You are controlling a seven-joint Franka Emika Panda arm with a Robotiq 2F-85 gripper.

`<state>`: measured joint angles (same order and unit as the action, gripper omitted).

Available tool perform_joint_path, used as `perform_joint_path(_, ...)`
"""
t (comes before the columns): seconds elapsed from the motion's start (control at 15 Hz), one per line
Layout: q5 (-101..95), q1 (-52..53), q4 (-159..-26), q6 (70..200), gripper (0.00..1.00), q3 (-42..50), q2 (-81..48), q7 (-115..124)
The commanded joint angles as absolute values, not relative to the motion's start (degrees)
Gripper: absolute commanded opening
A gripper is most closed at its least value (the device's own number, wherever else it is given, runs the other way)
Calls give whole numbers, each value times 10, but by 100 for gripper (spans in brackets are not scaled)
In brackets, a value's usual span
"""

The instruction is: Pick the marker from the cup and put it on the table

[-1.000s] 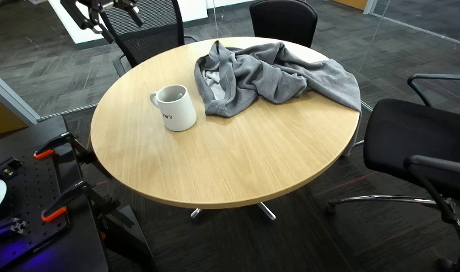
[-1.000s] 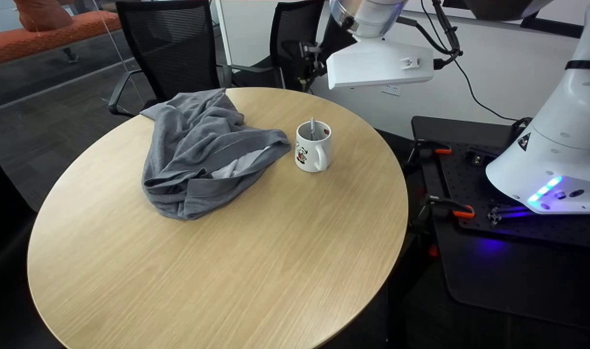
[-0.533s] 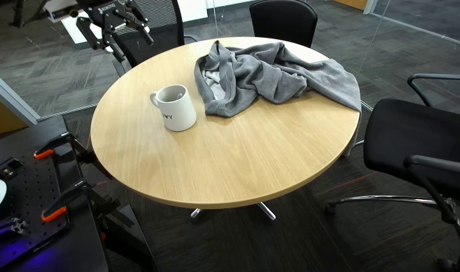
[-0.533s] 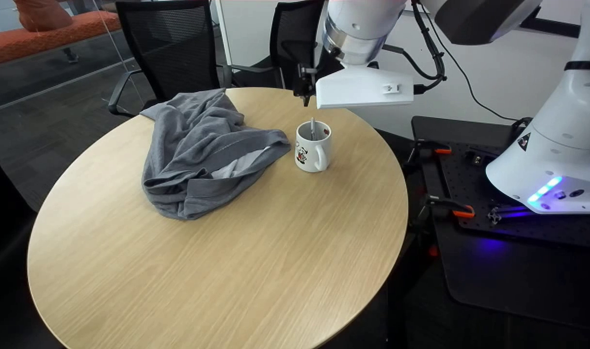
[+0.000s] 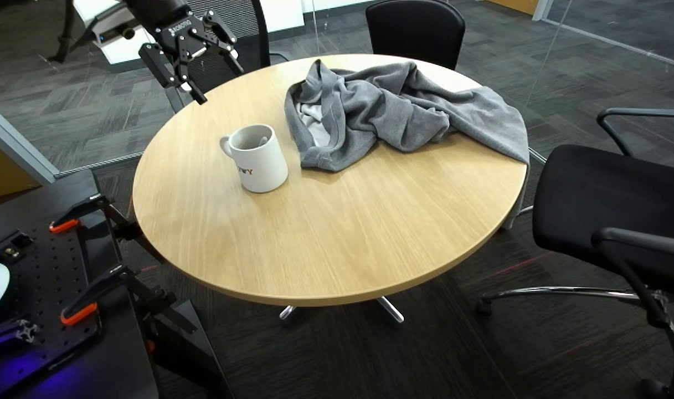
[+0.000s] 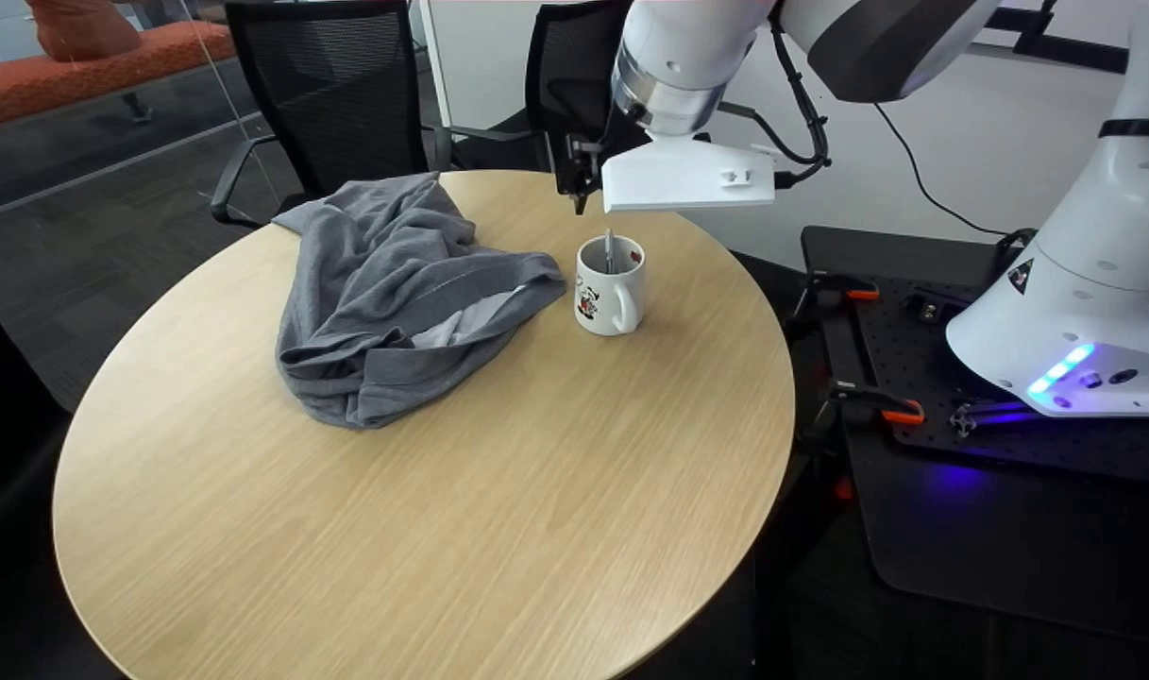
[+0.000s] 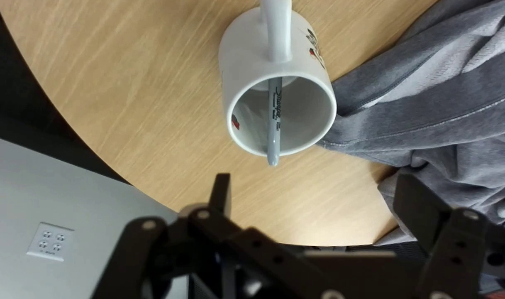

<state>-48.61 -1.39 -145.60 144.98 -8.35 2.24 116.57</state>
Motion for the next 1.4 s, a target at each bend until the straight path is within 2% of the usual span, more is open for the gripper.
perform_joint_path(0.0,-522,-3,-1440,1478,100,-60,-6,1178)
perform_joint_path(1.33,-497,11,-1411,1475,100,-16,-82,1156)
